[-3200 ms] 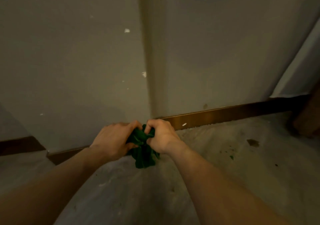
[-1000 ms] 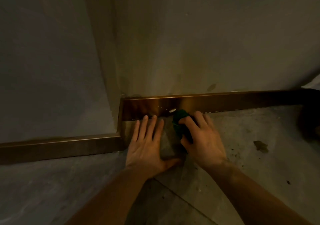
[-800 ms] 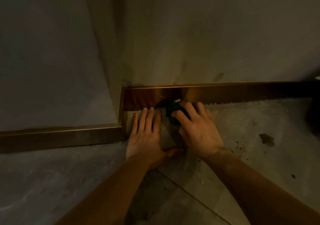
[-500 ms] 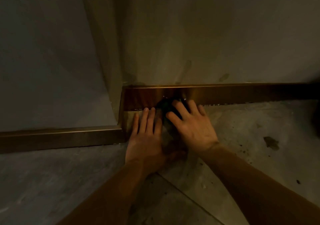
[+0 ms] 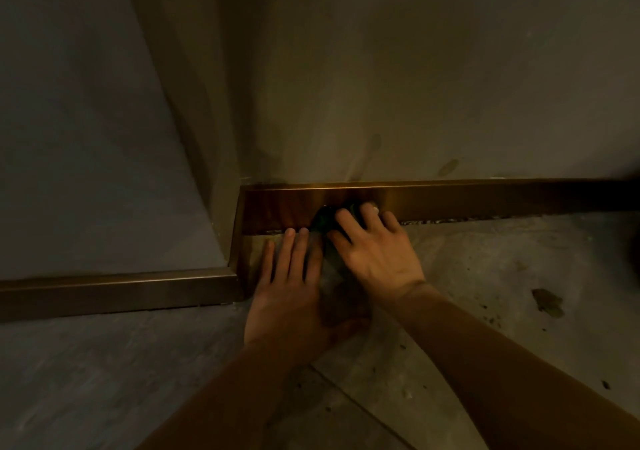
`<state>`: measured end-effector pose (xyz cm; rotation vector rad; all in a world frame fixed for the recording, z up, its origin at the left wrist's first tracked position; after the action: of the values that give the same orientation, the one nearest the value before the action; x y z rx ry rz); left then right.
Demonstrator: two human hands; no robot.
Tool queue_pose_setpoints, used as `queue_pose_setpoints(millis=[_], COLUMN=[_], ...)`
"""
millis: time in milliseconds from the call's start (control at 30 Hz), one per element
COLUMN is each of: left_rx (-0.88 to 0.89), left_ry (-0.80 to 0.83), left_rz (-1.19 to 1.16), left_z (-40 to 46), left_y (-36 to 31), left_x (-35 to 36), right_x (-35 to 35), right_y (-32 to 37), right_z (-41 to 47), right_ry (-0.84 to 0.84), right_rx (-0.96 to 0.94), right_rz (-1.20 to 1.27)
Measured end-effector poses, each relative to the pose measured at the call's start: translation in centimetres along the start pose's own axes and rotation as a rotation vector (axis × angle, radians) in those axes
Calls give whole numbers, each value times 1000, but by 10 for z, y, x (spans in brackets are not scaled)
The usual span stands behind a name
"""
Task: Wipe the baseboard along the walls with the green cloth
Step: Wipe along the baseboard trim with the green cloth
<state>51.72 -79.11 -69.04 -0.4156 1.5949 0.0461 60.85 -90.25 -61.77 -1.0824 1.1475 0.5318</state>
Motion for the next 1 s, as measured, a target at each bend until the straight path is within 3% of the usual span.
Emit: queue_pose_setpoints(millis=[367, 1000], left_rx=[9, 15], left_ry=[-3, 11], left_rz=[-46, -43], left_z=[0, 2], left_y=[1, 2], left_x=[0, 1], right_x=[4, 7], right_y=[-38, -66], right_z=[-27, -59], right_ry=[191, 178], right_rx=[170, 522], right_rz=[27, 149])
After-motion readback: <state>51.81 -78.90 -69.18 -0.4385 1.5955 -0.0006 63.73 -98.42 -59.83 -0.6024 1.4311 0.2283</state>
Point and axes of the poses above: each hand's wrist, its own z-axis towards the middle knuckle, its own x-axis out of the palm, y = z × x, the point moved 1 cm from there along z, towards the middle knuckle, and after that the axes turned 12 degrees about -x, right-handed, at the moved point
